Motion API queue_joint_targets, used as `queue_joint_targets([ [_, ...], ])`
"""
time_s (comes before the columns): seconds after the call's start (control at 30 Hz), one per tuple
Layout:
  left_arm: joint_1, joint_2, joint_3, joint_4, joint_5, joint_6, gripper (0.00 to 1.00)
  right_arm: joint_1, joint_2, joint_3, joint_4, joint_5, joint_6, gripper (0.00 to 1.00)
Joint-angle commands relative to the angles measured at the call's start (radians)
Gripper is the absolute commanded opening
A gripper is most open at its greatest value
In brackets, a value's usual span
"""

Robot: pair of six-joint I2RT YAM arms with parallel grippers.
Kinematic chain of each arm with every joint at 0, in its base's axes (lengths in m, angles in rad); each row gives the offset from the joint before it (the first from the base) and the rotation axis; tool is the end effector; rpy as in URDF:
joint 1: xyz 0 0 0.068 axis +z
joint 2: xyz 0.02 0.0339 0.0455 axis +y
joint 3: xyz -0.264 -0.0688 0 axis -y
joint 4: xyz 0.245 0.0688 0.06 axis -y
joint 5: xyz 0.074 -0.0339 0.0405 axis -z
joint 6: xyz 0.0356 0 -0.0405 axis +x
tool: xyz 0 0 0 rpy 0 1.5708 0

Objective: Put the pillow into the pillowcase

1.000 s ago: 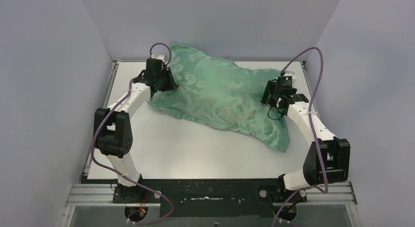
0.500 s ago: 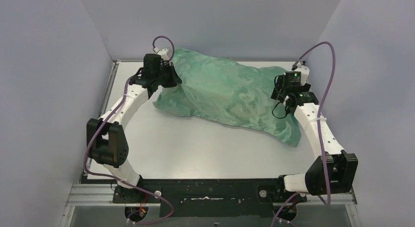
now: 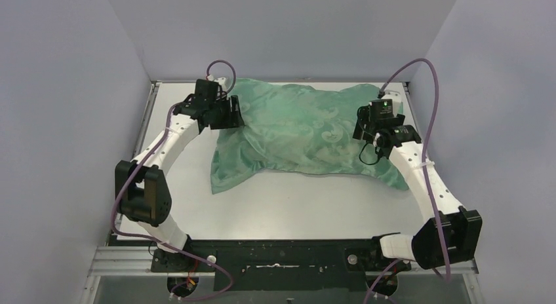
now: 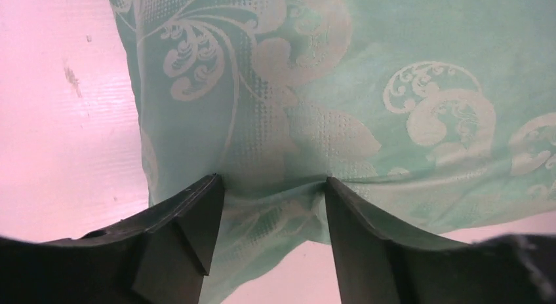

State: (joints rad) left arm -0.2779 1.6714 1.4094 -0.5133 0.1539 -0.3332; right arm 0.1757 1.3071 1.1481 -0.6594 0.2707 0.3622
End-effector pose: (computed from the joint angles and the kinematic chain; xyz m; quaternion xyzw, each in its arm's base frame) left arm 0.3607 -0.1086 0.2942 0.0044 0.9197 -0.1838 0.3470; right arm 0.2740 0.0390 0.3098 0.1352 0.9129 -0.0243 0.3843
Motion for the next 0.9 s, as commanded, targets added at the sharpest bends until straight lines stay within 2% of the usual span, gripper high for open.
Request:
queue_joint_targets([
  [0.0, -0.013, -0.128, 0.08, -0.044, 0.001, 0.021, 0.66, 0.034, -0.094, 0.083, -0.014, -0.064, -0.032, 0.76],
  [0.03, -0.016, -0.148, 0.076, -0.042, 0.017, 0.024, 0.75, 0.039, -0.103, 0.086, -0.015, -0.087, -0.033, 0.76],
  [0.07, -0.021, -0.162, 0.066, -0.03, 0.039, 0.026, 0.78, 0.05, -0.112, 0.083, -0.011, -0.111, -0.035, 0.77],
  [0.17, -0.034, -0.193, 0.016, 0.016, 0.139, 0.021, 0.79, 0.076, -0.146, 0.065, 0.02, -0.195, -0.036, 0.8],
  [0.27, -0.044, -0.199, -0.055, 0.085, 0.209, 0.007, 0.79, 0.078, -0.166, 0.036, 0.059, -0.262, -0.032, 0.89],
  [0.33, -0.041, -0.181, -0.106, 0.148, 0.242, -0.044, 0.79, 0.079, -0.168, 0.013, 0.082, -0.253, -0.034, 0.94],
  [0.47, -0.012, -0.083, -0.17, 0.272, 0.377, -0.214, 0.79, 0.061, -0.127, -0.043, 0.124, -0.215, -0.026, 0.98],
  [0.63, 0.018, -0.011, -0.204, 0.284, 0.384, -0.293, 0.79, -0.014, -0.05, -0.132, 0.182, -0.189, 0.005, 0.99],
  [0.73, 0.027, -0.065, -0.19, 0.223, 0.336, -0.244, 0.79, -0.047, -0.013, -0.128, 0.14, -0.11, -0.018, 0.99],
  [0.87, 0.021, -0.146, -0.111, 0.081, 0.261, -0.136, 0.8, -0.008, -0.024, -0.08, 0.032, -0.044, -0.019, 0.99],
])
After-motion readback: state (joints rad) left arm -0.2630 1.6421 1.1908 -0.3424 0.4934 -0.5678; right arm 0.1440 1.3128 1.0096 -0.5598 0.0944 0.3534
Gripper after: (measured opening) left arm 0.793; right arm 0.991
